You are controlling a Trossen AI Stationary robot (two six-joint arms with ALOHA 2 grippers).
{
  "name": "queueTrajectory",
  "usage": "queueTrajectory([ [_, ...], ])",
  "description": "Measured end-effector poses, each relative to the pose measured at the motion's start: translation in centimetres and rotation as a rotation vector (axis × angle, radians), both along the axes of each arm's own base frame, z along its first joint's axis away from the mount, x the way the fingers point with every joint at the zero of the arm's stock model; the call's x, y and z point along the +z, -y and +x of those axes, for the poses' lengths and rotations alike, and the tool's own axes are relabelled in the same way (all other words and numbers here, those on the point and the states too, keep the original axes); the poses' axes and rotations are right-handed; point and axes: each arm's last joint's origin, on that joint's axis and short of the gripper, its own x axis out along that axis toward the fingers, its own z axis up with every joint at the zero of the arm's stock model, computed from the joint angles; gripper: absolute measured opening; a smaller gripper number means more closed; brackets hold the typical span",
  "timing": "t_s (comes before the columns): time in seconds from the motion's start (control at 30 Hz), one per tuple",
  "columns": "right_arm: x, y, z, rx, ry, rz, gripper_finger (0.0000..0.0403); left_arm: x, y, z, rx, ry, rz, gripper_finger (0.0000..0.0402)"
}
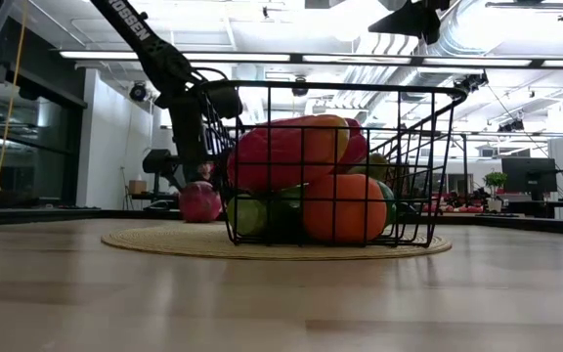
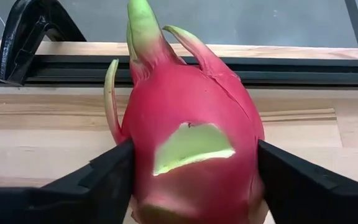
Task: Build produce basket
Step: Put the dragonfruit into the wire basket
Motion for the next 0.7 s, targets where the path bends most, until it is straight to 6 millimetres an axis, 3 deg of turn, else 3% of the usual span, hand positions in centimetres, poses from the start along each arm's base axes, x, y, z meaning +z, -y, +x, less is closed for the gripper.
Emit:
queueTrajectory([
  [0.17,-0.1,0.0,0.0,-0.003,-0.004,0.014,0.0314,1.3,0.2,-0.3,-0.034,0.012,0.018,0.0243],
  [0.27,-0.1,0.0,0.0,-0.003,-0.010,0.014,0.0314,3.0,0.6,-0.7,-0.084,0.007,0.059,0.0232],
  [0.5,-0.1,0.0,0.0,-0.004,-0.010,0.014,0.0314,11.1,2.7,-2.4,-0.215,0.077,0.299,0.0231],
  [0.7,-0.1,0.0,0.0,-0.004,-0.009,0.014,0.0314,19.1,7.7,-4.0,-0.496,0.248,0.571,0.0231],
])
